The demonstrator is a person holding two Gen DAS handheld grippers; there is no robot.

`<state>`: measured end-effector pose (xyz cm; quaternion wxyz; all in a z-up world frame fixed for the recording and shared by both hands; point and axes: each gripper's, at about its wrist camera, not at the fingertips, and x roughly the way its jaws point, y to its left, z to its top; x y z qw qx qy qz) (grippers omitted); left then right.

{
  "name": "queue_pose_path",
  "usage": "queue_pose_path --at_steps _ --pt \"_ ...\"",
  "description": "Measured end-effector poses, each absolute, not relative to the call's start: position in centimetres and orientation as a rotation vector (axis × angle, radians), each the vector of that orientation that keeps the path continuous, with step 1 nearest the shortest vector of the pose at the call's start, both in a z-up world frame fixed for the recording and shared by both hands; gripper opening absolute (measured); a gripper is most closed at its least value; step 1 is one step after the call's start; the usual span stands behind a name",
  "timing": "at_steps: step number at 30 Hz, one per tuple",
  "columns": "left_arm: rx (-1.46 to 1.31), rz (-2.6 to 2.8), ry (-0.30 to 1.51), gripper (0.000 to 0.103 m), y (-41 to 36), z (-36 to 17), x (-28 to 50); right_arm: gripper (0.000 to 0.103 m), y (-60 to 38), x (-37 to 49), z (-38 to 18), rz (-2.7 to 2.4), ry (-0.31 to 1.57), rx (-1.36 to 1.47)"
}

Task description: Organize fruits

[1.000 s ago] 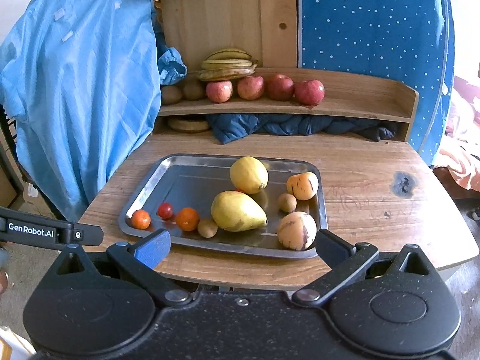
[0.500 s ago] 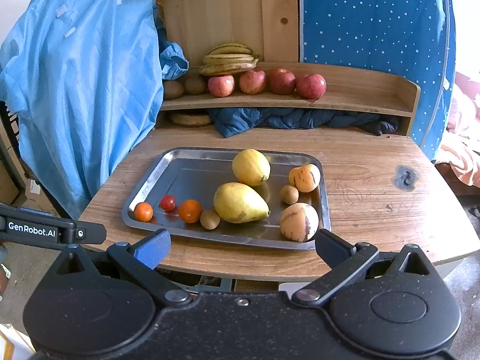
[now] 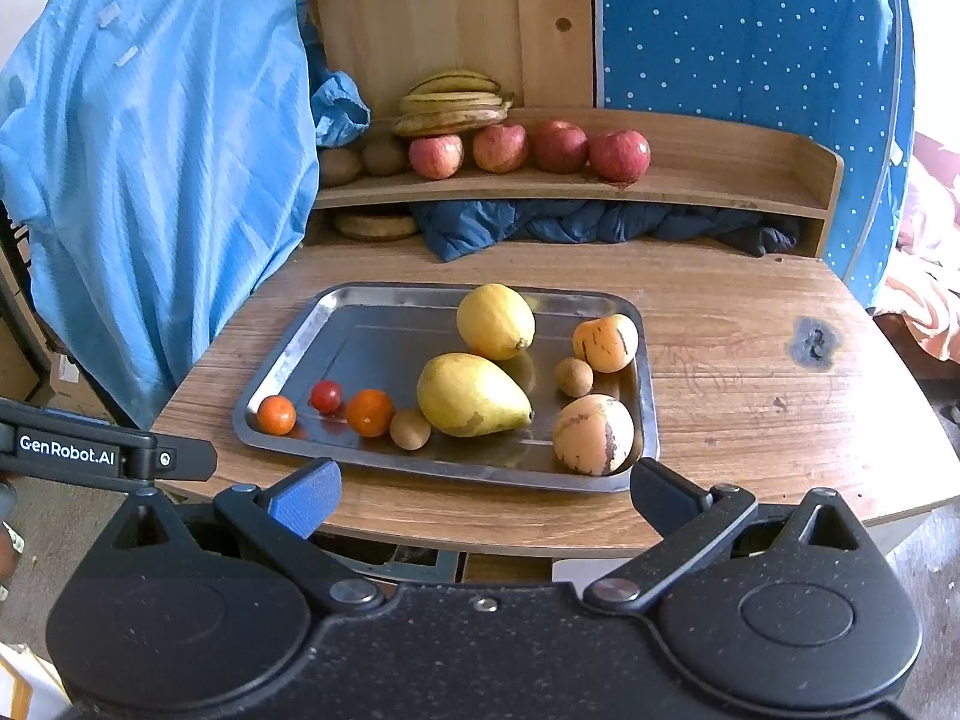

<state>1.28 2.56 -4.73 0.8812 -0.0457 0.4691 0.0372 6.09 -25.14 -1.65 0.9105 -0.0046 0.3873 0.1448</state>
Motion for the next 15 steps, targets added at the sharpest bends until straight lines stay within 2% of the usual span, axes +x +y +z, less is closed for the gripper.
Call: queue_pose_path --at_steps 15 --pt "-0.122 0.044 1.009 0.099 3.05 -5.55 2.24 0.102 -24.81 6.93 -2.35 0.292 0.828 -0.01"
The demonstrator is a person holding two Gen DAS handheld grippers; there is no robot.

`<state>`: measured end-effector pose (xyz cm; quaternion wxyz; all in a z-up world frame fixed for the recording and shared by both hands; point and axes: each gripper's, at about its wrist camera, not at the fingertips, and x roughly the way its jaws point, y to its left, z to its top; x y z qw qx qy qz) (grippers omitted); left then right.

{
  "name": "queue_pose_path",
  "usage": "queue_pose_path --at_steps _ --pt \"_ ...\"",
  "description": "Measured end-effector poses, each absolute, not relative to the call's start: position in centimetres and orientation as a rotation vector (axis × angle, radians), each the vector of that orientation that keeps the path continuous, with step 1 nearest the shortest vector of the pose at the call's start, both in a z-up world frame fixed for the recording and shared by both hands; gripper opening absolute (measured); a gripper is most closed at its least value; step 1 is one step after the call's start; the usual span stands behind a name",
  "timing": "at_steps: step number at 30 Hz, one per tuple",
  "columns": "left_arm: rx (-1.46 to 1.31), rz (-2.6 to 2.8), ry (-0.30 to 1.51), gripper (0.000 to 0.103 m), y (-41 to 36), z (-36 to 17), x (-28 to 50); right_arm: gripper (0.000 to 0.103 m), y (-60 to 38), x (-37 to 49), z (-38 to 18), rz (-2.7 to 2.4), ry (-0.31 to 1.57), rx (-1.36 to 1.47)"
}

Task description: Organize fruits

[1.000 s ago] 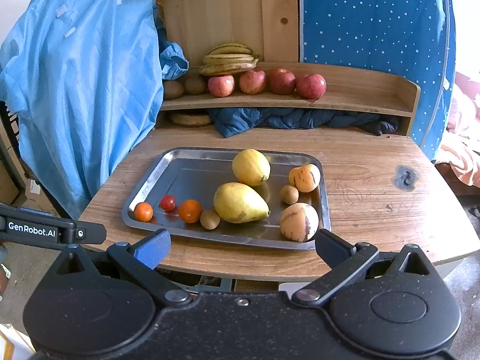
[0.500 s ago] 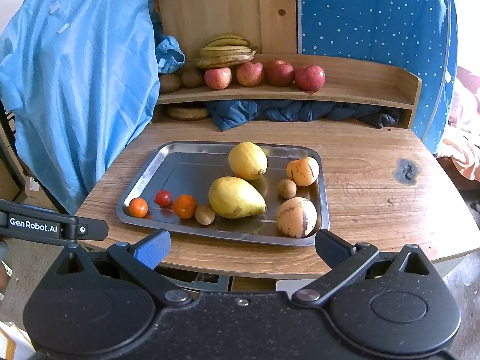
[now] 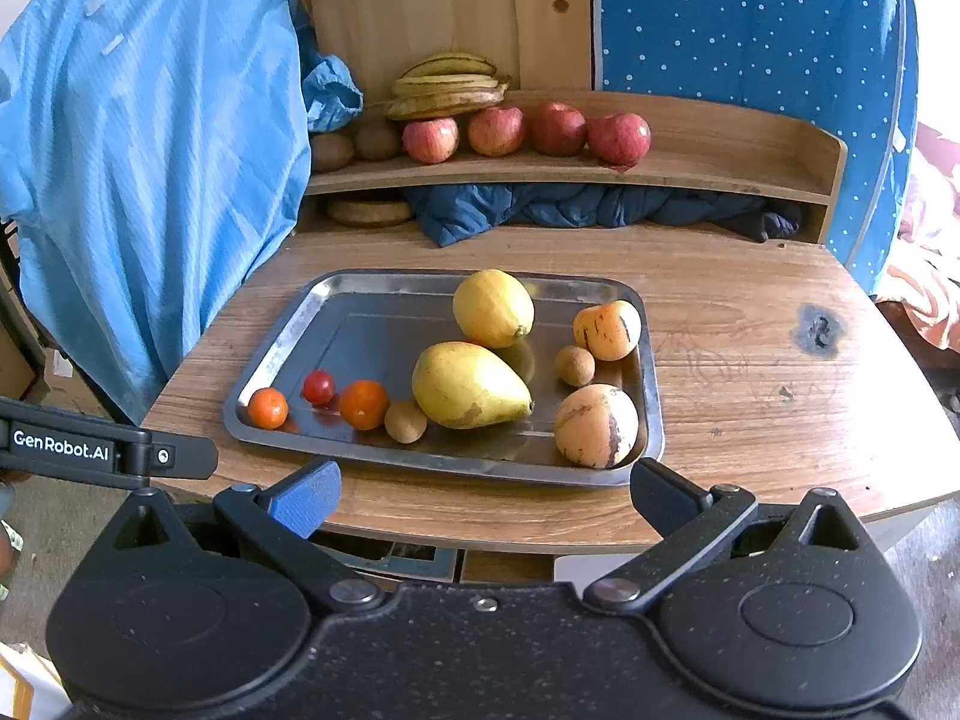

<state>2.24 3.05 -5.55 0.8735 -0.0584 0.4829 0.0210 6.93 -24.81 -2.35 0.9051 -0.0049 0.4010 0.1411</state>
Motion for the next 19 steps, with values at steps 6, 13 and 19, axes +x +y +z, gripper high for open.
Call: queue_pose_path --at_steps 6,13,19 --pt "-0.125 0.042 1.014 0.099 3.2 -5.7 2.5 0.102 -24.8 7.3 -2.5 0.291 0.833 -0.011" --pt "-0.13 0.041 1.021 0.099 3.2 -5.9 3.1 0.102 -24.8 7.6 -2.8 0.294 0.84 -0.014" --pt "-0.13 0.039 1.027 0.101 2.9 -6.1 3.3 0.102 -25.0 7.9 -3.0 0.296 0.848 -0.013"
